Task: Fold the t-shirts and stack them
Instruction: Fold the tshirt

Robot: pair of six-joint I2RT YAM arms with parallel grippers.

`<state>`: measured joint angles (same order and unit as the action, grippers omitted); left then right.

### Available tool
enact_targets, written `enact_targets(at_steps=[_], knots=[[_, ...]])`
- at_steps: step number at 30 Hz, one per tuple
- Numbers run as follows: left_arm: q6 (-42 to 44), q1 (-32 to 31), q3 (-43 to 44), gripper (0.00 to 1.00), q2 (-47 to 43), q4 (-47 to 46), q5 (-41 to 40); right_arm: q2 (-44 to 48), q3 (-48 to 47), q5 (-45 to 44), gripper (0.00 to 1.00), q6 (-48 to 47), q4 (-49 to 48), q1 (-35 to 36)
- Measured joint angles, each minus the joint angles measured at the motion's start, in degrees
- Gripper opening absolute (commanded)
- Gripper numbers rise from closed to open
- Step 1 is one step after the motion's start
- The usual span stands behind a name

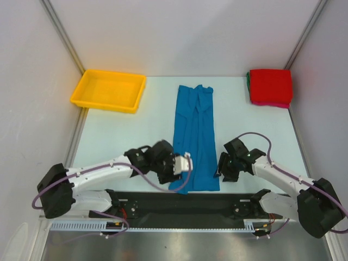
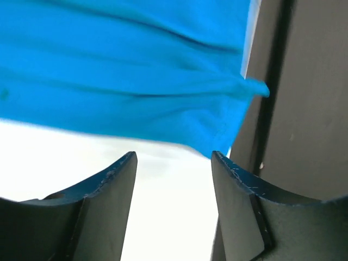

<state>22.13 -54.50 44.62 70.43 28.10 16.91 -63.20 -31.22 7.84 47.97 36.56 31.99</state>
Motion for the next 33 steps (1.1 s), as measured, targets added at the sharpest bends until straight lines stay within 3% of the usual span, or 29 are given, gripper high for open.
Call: enact_targets(at_steps=[5, 11, 20, 22, 26, 27, 29, 33], knots=[[14.0, -13.2, -7.9, 0.62, 1.1, -1.7, -8.4, -2.0, 1.4, 2.4, 0.51, 0.9, -0.7, 2.3], [26.9, -14.5, -9.3, 0.7, 0.9, -3.1, -12.0, -3.1, 2.3, 4.0, 0.49, 1.9, -2.4, 4.0], [36.5, -18.9, -13.5, 0.67, 0.7, -7.1, -13.3, -0.9, 4.9, 6.3, 0.42, 3.2, -5.3, 3.9], [36.9, -19.1, -13.7, 0.59, 1.3, -7.5, -13.2, -1.0, 5.1, 6.6, 0.32, 3.2, -5.7, 3.9], [37.0, -19.7, -15.5, 0.29, 2.1, -8.7, -11.8, -1.1, 5.5, 6.1, 0.08, 2.6, -5.5, 4.0], [36.7, -19.9, -15.4, 0.16, 2.1, -8.7, -11.6, -1.1, 5.6, 6.1, 0.05, 2.5, -5.4, 3.9], [35.7, -20.0, -15.1, 0.0, 1.7, -8.6, -10.6, -1.0, 5.6, 6.1, 0.0, 2.3, -5.0, 3.9], [32.4, -20.0, -13.2, 0.0, 2.6, -7.3, -9.7, -0.8, 4.5, 6.1, 0.0, 1.9, -2.3, 3.9]])
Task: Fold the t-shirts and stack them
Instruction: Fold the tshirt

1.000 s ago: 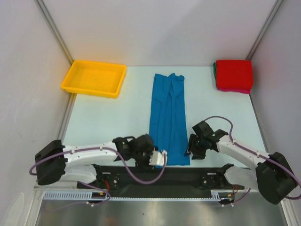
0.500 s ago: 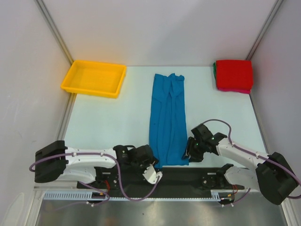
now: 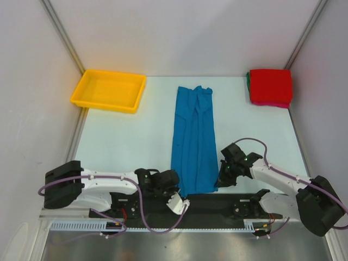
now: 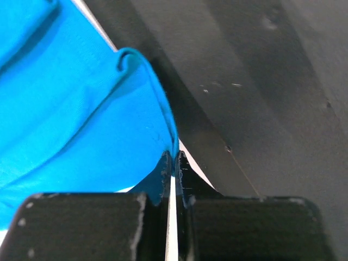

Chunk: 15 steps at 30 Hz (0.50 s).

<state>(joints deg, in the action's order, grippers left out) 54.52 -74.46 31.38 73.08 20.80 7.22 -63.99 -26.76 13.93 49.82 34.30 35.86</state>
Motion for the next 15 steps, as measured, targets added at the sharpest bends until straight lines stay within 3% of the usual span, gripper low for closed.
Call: enact_targets(at_steps=[3, 9, 15], knots=[[-3.0, 2.1, 2.7, 0.0, 1.6, 2.0, 1.0, 0.0, -3.3, 0.2, 0.0, -1.4, 2.7, -1.4], [-7.7, 16.5, 17.0, 0.0, 5.0, 4.9, 1.4, -3.2, -14.5, 1.0, 0.0, -6.4, 4.9, -8.0], [-11.5, 28.8, 34.0, 0.0, 15.3, 8.3, 4.8, -21.0, -30.3, 2.5, 0.0, -13.2, 3.6, -15.0]])
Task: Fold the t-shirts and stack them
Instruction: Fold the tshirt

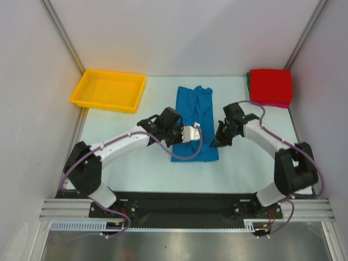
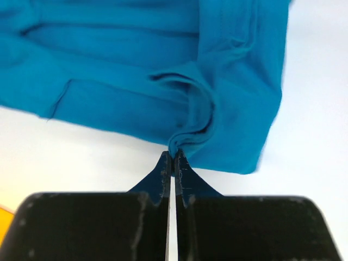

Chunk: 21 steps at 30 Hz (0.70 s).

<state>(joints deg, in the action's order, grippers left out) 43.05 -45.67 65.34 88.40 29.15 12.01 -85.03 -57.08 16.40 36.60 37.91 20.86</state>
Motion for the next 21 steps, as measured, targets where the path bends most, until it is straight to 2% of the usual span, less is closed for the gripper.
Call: enact_targets(at_steps=[8, 16, 21], knots=[[-4.2, 10.8, 18.3, 0.0, 20.0, 3.7, 1.0, -23.3, -24.2, 2.2, 0.0, -6.5, -1.0, -5.2], [-5.8, 14.4, 28.2, 0.0, 29.0, 2.7, 1.0, -32.4, -31.6, 5.2, 0.0, -8.1, -0.9, -9.6], [-6.5, 14.4, 29.7, 0.0, 30.9, 0.0, 1.0, -34.9, -32.6, 6.1, 0.01, -8.2, -1.4, -10.3]])
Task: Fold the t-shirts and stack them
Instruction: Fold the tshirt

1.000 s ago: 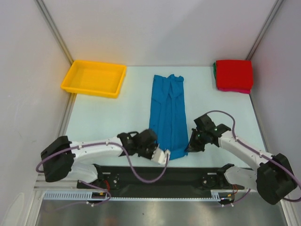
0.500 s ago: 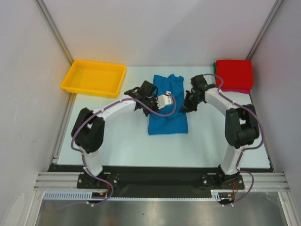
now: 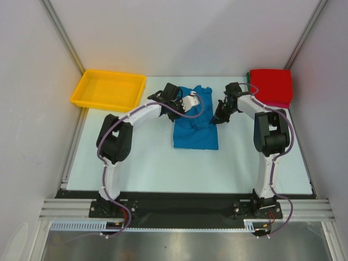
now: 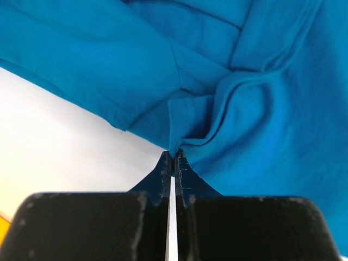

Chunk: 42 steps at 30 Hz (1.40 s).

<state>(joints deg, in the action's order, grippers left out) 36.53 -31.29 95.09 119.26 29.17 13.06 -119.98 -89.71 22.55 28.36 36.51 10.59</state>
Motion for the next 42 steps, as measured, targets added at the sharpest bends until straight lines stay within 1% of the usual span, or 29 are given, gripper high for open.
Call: enact_targets(at_steps=[1, 2, 3, 4, 5, 6, 7, 8, 9, 11, 13, 14, 16, 17, 18, 20, 21, 22, 24, 26, 28, 31, 34, 37, 42], knots=[[-0.1, 0.0, 0.3, 0.0, 0.4, -0.4, 0.0, -0.2, 0.0, 0.2, 0.04, 0.0, -0.1, 0.0], [-0.1, 0.1, 0.6, 0.0, 0.8, -0.7, 0.0, -0.3, -0.1, 0.4, 0.1, 0.0, -0.3, 0.0], [-0.1, 0.2, 1.0, 0.0, 1.4, -0.8, 0.0, -0.5, -0.2, 0.5, 0.26, 0.0, -0.5, 0.0], [-0.1, 0.3, 1.4, 0.01, 1.9, -1.1, 0.0, -0.6, -0.2, 0.6, 0.35, 0.2, -0.7, -0.1], [-0.1, 0.4, 1.6, 0.11, 2.4, -1.2, -0.1, -0.7, -0.2, 0.6, 0.41, 0.0, -0.9, -0.2], [-0.1, 0.4, 2.0, 0.18, 3.1, -1.0, -0.3, -0.9, -0.5, 0.6, 0.54, 0.0, -1.0, -0.3], [-0.5, 0.5, 2.6, 0.26, 3.7, -0.8, -0.5, -1.1, -0.9, 0.5, 0.58, 0.3, -0.9, -0.5], [-0.7, 0.5, 3.7, 0.4, 4.6, -0.4, -0.9, -1.2, -1.3, 0.2, 0.61, 0.3, -1.1, -0.8], [-1.1, 0.5, 5.0, 0.46, 5.6, -0.1, -1.3, -1.2, -1.7, -0.1, 0.67, 0.1, -1.0, -1.2], [-2.7, 0.6, 6.9, 0.54, 7.0, 0.2, -2.8, -1.2, -3.4, -2.0, 0.68, -0.4, -0.2, -2.2], [-4.4, 1.0, 8.0, 0.59, 7.2, 0.6, -4.5, -1.2, -6.7, -4.5, 0.67, -1.6, 1.1, -3.0], [-5.3, 1.3, 9.0, 0.62, 7.2, 1.2, -5.4, -1.0, -8.7, -6.5, 0.65, -2.6, 1.8, -3.4], [-7.4, 2.3, 11.5, 0.63, 7.2, 2.1, -6.6, 0.5, -10.0, -9.3, 0.57, -4.3, 2.0, -3.5], [-8.5, 2.9, 13.3, 0.62, 7.2, 2.7, -7.0, 2.1, -9.1, -10.5, 0.53, -5.0, 1.9, -3.2], [-9.6, 3.5, 14.8, 0.61, 7.1, 3.4, -6.9, 4.6, -6.8, -11.4, 0.46, -5.5, 1.2, -2.7], [-11.5, 4.6, 15.6, 0.61, 5.4, 4.5, -6.1, 10.8, 0.2, -11.8, 0.37, -6.2, 0.5, -0.5], [-12.3, 5.3, 14.5, 0.61, 3.7, 5.3, -5.1, 13.3, 3.5, -11.5, 0.27, -6.1, -0.3, 0.7], [-12.8, 5.8, 12.9, 0.61, 1.9, 5.6, -4.0, 15.8, 6.9, -10.7, 0.24, -6.0, -0.6, 2.5], [-14.2, 6.4, 6.8, 0.61, -3.8, 6.4, -0.6, 18.0, 11.4, -8.6, 0.16, -5.2, -1.2, 6.1], [-15.3, 6.1, 2.1, 0.61, -8.2, 8.3, 3.0, 17.4, 13.2, -6.9, 0.16, -4.3, -2.2, 9.0], [-16.4, 5.1, -0.8, 0.61, -10.5, 9.5, 6.0, 15.1, 13.6, -5.4, 0.16, -3.5, -3.3, 10.4], [-18.0, 3.8, -3.5, 0.61, -11.0, 9.7, 8.6, 10.9, 12.6, -4.1, 0.17, -3.0, -4.9, 10.2], [-18.8, 3.3, -5.4, 0.61, -10.9, 10.8, 9.2, 5.5, 9.1, -3.8, 0.17, -2.9, -5.4, 9.9], [-19.2, 3.5, -5.4, 0.61, -10.9, 11.0, 9.2, 1.9, 5.4, -4.8, 0.18, -3.0, -4.9, 9.3], [-19.6, 3.5, -5.4, 0.62, -10.9, 10.8, 9.2, -3.9, -4.6, -8.7, 0.18, -3.3, -3.6, 8.3]])
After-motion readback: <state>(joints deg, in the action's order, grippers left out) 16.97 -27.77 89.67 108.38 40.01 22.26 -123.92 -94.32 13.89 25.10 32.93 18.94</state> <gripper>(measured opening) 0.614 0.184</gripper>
